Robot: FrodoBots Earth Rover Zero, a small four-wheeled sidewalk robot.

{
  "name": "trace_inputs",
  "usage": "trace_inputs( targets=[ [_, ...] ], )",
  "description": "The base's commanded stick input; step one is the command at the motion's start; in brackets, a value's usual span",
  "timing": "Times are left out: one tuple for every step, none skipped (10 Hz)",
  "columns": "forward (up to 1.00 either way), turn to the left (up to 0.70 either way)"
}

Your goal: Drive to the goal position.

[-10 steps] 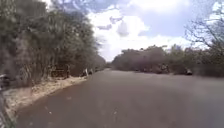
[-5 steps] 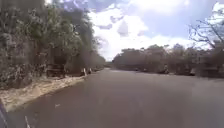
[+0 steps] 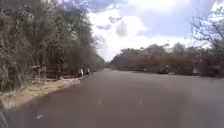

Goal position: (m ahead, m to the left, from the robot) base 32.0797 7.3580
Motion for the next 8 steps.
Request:
trace_inputs(
  targets=[
    [0.7, 0.0],
    [0.7, 0.0],
    [0.7, 0.0],
    [0.7, 0.0],
    [0.7, 0.0],
    [0.7, 0.0],
    [0.7, 0.0],
    [0.7, 0.0]
  ],
)
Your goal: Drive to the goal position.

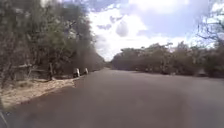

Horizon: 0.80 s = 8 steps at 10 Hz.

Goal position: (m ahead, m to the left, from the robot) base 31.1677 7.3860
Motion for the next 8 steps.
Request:
trace_inputs(
  targets=[
    [0.7, 0.0],
    [0.7, 0.0],
    [0.7, 0.0],
    [0.7, 0.0],
    [0.7, 0.0],
    [0.7, 0.0],
    [0.7, 0.0],
    [0.7, 0.0]
  ],
)
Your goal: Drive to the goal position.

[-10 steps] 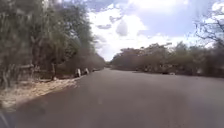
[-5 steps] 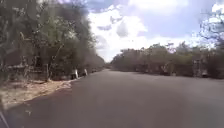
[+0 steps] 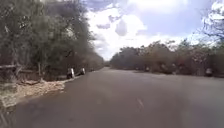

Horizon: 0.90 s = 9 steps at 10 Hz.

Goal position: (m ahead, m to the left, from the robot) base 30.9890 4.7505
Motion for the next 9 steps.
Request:
trace_inputs(
  targets=[
    [0.7, 0.0],
    [0.7, 0.0],
    [0.7, 0.0],
    [0.7, 0.0],
    [0.7, 0.0],
    [0.7, 0.0],
    [0.7, 0.0],
    [0.7, 0.0],
    [0.7, 0.0]
  ],
)
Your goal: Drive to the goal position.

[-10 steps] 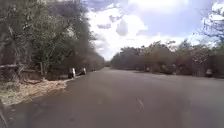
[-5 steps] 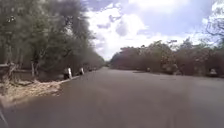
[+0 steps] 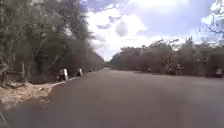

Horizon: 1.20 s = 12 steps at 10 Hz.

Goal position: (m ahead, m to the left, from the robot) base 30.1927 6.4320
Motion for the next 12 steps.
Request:
trace_inputs(
  targets=[
    [0.7, 0.0],
    [0.7, 0.0],
    [0.7, 0.0],
    [0.7, 0.0],
    [0.7, 0.0],
    [0.7, 0.0],
    [0.7, 0.0],
    [0.7, 0.0],
    [0.7, 0.0],
    [0.7, 0.0],
    [0.7, 0.0],
    [0.7, 0.0]
  ],
)
